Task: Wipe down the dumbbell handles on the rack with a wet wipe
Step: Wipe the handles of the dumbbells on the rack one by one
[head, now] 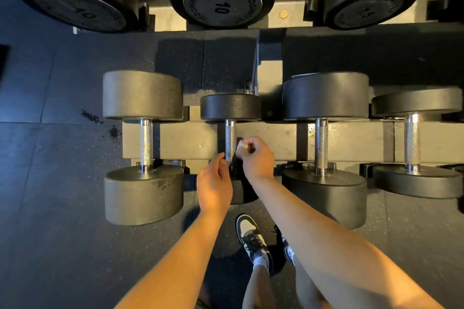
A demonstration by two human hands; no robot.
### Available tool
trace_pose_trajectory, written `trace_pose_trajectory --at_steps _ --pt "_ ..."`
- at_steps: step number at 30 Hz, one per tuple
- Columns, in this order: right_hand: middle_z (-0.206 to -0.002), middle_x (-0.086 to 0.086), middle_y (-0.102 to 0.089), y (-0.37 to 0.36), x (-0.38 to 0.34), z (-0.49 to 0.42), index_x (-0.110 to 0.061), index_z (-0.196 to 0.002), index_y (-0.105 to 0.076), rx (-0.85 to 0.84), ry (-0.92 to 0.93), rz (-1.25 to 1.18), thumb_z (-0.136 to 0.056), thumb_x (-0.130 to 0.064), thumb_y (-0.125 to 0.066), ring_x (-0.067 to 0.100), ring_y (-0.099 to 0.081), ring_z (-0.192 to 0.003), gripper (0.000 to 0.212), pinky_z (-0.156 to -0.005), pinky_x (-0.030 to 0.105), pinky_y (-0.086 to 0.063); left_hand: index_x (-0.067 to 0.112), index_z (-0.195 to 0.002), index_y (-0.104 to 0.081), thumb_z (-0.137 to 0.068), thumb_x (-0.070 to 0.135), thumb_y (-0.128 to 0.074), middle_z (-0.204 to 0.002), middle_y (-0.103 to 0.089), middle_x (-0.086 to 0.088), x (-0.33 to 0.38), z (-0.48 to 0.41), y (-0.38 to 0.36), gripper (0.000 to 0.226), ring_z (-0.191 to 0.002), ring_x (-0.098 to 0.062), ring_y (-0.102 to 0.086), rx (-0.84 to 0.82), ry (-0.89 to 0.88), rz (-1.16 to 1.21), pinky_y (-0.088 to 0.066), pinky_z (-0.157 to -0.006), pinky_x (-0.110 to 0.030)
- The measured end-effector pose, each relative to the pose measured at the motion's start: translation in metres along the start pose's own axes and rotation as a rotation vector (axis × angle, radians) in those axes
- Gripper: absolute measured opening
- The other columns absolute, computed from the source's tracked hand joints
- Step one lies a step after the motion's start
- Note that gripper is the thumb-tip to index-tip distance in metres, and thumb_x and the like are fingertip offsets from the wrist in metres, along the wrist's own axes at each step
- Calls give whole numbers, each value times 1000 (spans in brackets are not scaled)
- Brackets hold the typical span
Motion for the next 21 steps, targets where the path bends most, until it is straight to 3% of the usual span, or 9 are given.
trace_pose_trajectory --at_steps 2,5,8,10,15,17,21 --pt "-94 -10 -63 -5 -8 -6 -17 -103 -65 -43 -27 -27 -92 -16 -70 -2 -57 -83 12 -68 7 -43 23 -138 -57 -108 32 -39 -106 -73 0 3 -5 -1 37 -91 -16 -67 37 -18 -52 -56 -80 -40" --pt "-87 -14 -59 -8 -9 -9 -18 -97 -63 -36 -35 -12 -91 -13 -70 -5 -53 -78 10 -62 5 -42 23 -135 -60 -107 31 -41 -107 -73 0 6 -8 -4 34 -91 -18 -68 89 -46 -97 -57 -80 -40" --pt "-86 -6 -65 -5 4 -6 -15 -89 -67 -54 -67 1 -91 -5 -65 8 -62 -82 11 -73 24 -54 21 -127 -65 -107 26 -44 -99 -74 -1 6 -6 -7 29 -82 -21 -67 133 -92 -96 -56 -72 -44" --pt "-88 -4 -68 -2 13 1 -17 -90 -69 -105 -107 22 -90 -1 -64 15 -65 -85 16 -77 30 -57 19 -123 -66 -106 23 -46 -97 -73 -3 7 -3 -7 26 -79 -23 -66 147 -102 -93 -55 -70 -46" --pt "-99 -8 -66 9 1 6 -19 -105 -66 -48 -43 -87 -96 -14 -64 1 -60 -91 11 -74 10 -44 29 -126 -58 -109 31 -39 -96 -69 8 13 -9 -6 26 -78 -13 -64 68 -59 -86 -55 -75 -40" --pt "-104 -9 -65 8 -12 -8 -20 -109 -65 -27 -17 -122 -96 -17 -64 1 -58 -92 14 -71 6 -40 32 -128 -58 -109 38 -33 -105 -70 10 19 -13 -9 32 -86 -9 -65 69 -57 -100 -54 -78 -35" --pt "-104 -10 -62 -4 -23 -23 -15 -110 -67 -53 -35 -81 -93 -12 -67 3 -54 -94 18 -66 -1 -39 29 -139 -59 -106 42 -33 -130 -68 7 18 -11 -14 43 -114 -16 -64 160 -56 -141 -53 -96 -42"
Point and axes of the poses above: each hand's wrist, its own z-axis away from the middle knuckle, its own y-axis out of the back of the hand, x = y × z, the point moved 1 cm from there along -z, towards the middle knuckle
